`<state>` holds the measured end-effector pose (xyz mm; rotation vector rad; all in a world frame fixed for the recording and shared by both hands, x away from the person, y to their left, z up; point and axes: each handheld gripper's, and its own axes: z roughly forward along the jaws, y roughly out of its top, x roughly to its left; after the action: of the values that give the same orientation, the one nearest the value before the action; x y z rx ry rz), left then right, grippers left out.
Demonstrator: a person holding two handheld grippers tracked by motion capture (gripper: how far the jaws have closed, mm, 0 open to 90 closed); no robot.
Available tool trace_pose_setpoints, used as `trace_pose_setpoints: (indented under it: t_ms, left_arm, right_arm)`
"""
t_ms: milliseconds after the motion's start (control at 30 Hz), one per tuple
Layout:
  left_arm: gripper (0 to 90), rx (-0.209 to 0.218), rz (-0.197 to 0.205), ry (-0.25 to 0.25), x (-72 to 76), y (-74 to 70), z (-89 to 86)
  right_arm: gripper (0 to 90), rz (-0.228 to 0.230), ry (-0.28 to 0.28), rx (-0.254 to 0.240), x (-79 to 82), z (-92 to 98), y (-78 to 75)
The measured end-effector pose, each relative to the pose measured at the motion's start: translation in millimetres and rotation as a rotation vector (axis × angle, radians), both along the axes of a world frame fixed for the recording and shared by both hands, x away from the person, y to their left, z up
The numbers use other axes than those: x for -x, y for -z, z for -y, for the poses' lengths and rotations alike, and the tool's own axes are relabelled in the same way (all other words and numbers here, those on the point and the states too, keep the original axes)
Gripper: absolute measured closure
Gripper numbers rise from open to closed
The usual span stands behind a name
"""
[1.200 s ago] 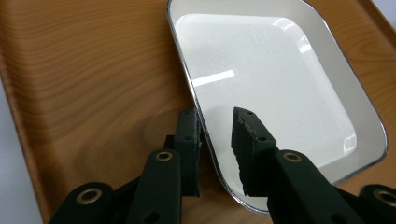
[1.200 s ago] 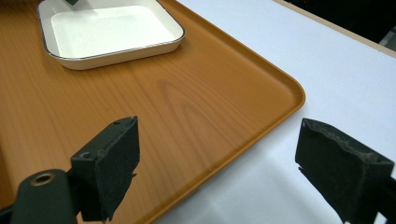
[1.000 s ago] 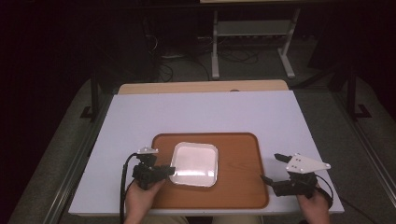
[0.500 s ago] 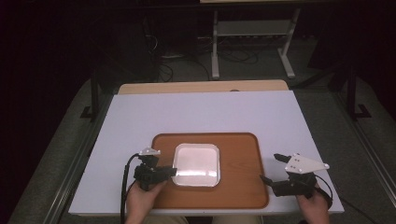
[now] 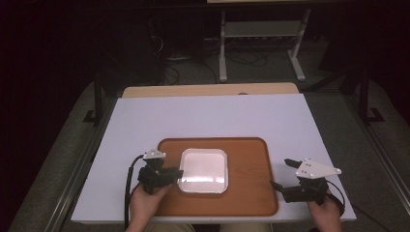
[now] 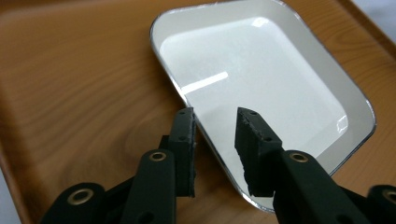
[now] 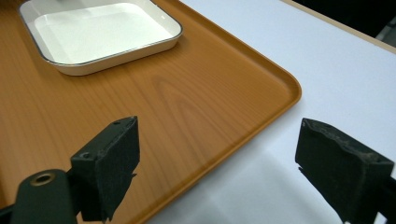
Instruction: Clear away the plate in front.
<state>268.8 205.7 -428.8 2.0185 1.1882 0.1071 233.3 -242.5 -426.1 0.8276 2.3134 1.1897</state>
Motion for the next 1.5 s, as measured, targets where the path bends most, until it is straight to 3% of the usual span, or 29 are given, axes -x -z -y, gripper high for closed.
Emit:
trace_pose_setpoints:
  t_ms: [400, 600, 1033, 1500]
  left_arm:
    - [54.4, 0.037, 0.114, 0.083, 2.1, -7.2, -9.5]
    - [50.1, 0.028, 0.167, 0.108, 4.7, -13.5, -20.2]
    - [38.8, 0.025, 0.221, 0.111, 9.6, -15.5, -43.7]
    - [30.3, 0.023, 0.254, 0.113, 13.9, -13.7, -58.2]
  right_arm:
    - [13.0, -0.013, 0.022, -0.002, -1.5, 2.1, 0.4]
    - [13.0, -0.017, 0.022, 0.002, -1.9, 1.7, 0.7]
    - [13.0, -0.021, 0.036, -0.007, -2.8, 5.9, 0.8]
    - [13.0, -0.027, 0.040, -0.012, -3.2, 9.0, 1.3]
